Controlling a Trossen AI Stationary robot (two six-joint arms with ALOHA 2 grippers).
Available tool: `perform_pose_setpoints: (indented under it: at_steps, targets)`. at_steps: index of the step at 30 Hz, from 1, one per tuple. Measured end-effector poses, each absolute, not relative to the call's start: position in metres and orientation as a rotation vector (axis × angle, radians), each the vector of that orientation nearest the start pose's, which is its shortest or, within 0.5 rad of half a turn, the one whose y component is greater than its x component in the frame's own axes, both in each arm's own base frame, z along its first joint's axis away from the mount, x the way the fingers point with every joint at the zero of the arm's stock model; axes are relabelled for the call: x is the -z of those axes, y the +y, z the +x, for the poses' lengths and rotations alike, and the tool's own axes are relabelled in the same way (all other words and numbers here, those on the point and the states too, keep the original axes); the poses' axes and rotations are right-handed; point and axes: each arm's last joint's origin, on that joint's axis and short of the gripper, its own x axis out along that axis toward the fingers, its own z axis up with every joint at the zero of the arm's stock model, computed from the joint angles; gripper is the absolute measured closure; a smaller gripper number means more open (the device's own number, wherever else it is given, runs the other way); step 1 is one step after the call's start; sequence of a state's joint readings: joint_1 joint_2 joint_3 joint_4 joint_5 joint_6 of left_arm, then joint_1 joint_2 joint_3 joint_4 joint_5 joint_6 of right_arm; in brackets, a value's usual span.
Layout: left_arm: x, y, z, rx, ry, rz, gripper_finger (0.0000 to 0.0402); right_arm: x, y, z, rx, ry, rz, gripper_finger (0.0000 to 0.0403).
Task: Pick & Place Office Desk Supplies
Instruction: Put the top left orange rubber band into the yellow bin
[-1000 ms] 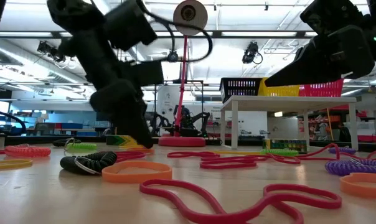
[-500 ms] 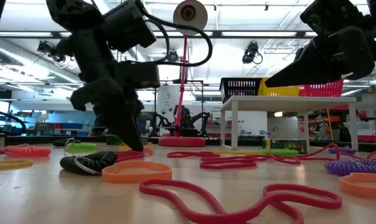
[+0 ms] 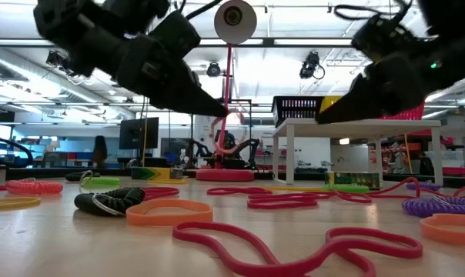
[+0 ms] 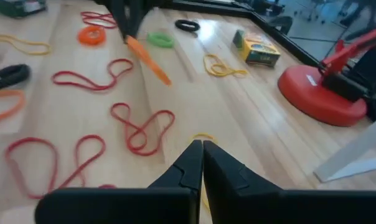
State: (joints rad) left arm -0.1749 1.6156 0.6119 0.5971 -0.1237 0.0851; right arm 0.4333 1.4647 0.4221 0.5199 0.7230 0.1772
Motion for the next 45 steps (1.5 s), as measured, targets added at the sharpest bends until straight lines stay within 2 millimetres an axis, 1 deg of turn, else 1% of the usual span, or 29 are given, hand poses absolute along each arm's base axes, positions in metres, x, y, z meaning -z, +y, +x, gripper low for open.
perform_pose_setpoints:
  at_steps: [2, 5, 9, 13, 16, 19, 23, 26, 30, 33, 37, 38, 41, 45]
  targets:
    - [-0.152, -0.045, 0.298, 0.100, 0.336, 0.113, 0.0398, -0.134, 0.084, 0.236, 0.317, 0.408, -0.121, 0.0362]
    - [-0.146, -0.040, 0.294, 0.120, 0.325, 0.080, 0.0397, -0.129, 0.090, 0.246, 0.255, 0.383, -0.173, 0.0325]
    - [-0.144, -0.040, 0.295, 0.112, 0.303, 0.063, 0.0397, -0.123, 0.098, 0.263, 0.233, 0.371, -0.264, 0.0267]
    - [-0.145, -0.043, 0.295, 0.125, 0.282, 0.057, 0.0397, -0.119, 0.106, 0.286, 0.275, 0.375, -0.330, 0.0221]
    - [-0.146, -0.044, 0.295, 0.124, 0.276, 0.051, 0.0396, -0.118, 0.112, 0.301, 0.332, 0.368, -0.366, 0.0202]
    - [-0.146, -0.044, 0.295, 0.118, 0.274, 0.050, 0.0396, -0.119, 0.116, 0.313, 0.355, 0.356, -0.369, 0.0197]
    - [-0.146, -0.044, 0.296, 0.118, 0.272, 0.049, 0.0396, -0.124, 0.116, 0.325, 0.367, 0.334, -0.354, 0.0213]
    - [-0.146, -0.044, 0.296, 0.118, 0.272, 0.050, 0.0396, -0.127, 0.110, 0.332, 0.345, 0.324, -0.321, 0.0237]
    - [-0.146, -0.044, 0.296, 0.121, 0.272, 0.067, 0.0395, -0.128, 0.102, 0.335, 0.338, 0.310, -0.294, 0.0275]
    - [-0.146, -0.044, 0.296, 0.121, 0.271, 0.068, 0.0395, -0.128, 0.101, 0.335, 0.325, 0.317, -0.296, 0.0314]
    - [-0.146, -0.044, 0.296, 0.108, 0.273, 0.048, 0.0390, -0.128, 0.102, 0.335, 0.325, 0.321, -0.323, 0.0385]
    - [-0.146, -0.044, 0.296, 0.101, 0.273, 0.040, 0.0386, -0.128, 0.101, 0.335, 0.329, 0.319, -0.327, 0.0392]
    - [-0.146, -0.045, 0.295, 0.072, 0.275, 0.029, 0.0364, -0.128, 0.101, 0.335, 0.344, 0.319, -0.330, 0.0388]
    - [-0.147, -0.053, 0.292, 0.050, 0.298, 0.061, 0.0315, -0.128, 0.106, 0.332, 0.389, 0.328, -0.371, 0.0397]
